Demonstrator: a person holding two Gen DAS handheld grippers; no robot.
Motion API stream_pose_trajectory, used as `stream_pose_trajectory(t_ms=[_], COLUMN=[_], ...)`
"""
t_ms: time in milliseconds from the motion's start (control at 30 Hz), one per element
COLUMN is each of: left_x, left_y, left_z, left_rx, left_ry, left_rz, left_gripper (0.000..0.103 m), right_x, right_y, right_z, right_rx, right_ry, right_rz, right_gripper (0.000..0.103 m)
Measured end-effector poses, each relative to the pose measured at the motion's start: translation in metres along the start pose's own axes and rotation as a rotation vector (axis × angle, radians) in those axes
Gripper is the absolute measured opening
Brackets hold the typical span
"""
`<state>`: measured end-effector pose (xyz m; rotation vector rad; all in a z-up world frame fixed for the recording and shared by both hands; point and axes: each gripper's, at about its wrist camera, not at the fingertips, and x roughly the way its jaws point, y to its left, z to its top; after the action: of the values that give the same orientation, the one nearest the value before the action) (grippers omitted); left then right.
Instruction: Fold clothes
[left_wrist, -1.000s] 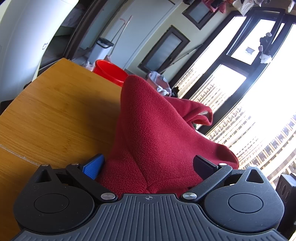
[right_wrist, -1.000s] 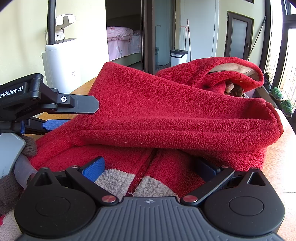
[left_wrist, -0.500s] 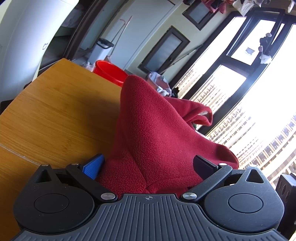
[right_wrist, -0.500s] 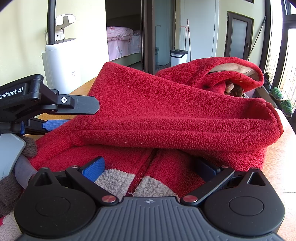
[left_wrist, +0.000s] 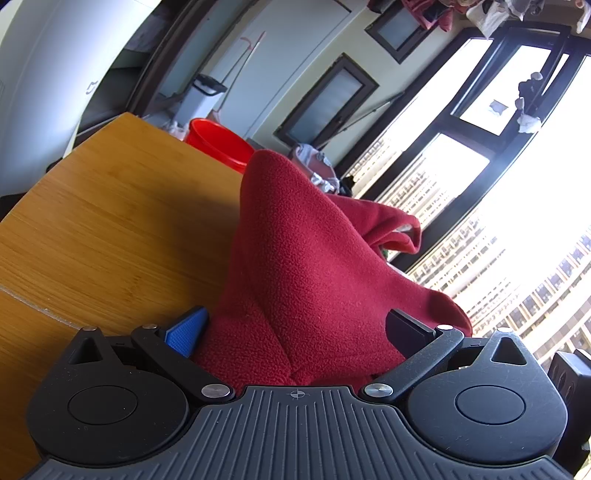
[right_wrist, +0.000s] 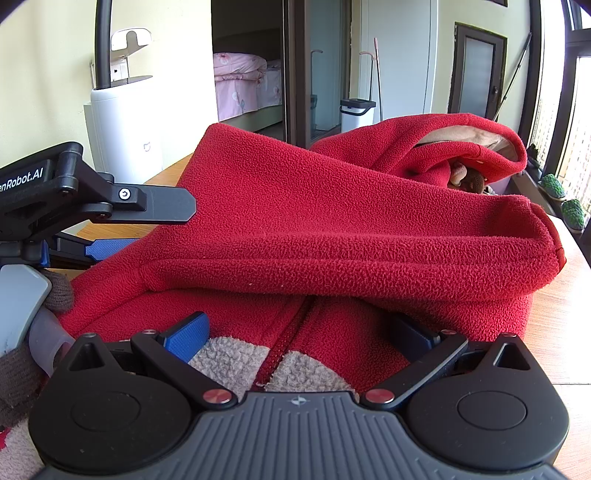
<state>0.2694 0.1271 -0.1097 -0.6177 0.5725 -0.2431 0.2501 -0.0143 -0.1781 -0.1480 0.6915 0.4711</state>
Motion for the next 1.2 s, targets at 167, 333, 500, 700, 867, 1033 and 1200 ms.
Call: stream_pose_trajectory(t_ms=[167,333,500,700,867,1033,1200], left_x=[0.0000,-0.0004,-0.0011,-0.0029,-0.0024,-0.0025,-0.0034], left_y=[0.0008,0.0025,0.0034,0.0057,0.0040,0.0044,0.0073], left_z=[-0.0001,-0.0004,-0.0001,0.0000,-0.0014,-0.0019,-0.0025], left_rx=[-0.005,-0.007,-0.007,-0.010,-0.011,-0.011,-0.011], left_ry=[-0.001,0.000,0.003,-0.001,-0.002,-0.002,-0.004], left_rz=[-0.007,-0.014,-0.020,-0.021,-0.020,-0.020,-0.021], left_gripper=[0.103,0.103,0.103,0.103,0.103,0.103,0.103], right_x=[0.0000,-0.0006,-0.0009,-0.0015,-0.0035,-0.0042,-0.0045], right_y=[-0.0007,-0.0006,-0.0002,0.0006,-0.0027,-0.0029,-0.0043], right_z=[0.0000,-0.0005,-0.0008,-0.0014,-0.0035,-0.0034,-0.0033], right_rx=[0.000,0.000,-0.002,-0.010,-0.011,-0.013,-0.012], right_ry=[0.000,-0.001,-0.001,0.000,0.000,0.001,0.001], right_rz=[0.001,0.001,0.002,0.002,0.004,0.003,0.005], right_gripper=[0.103,0.103,0.103,0.103,0.103,0.103,0.103])
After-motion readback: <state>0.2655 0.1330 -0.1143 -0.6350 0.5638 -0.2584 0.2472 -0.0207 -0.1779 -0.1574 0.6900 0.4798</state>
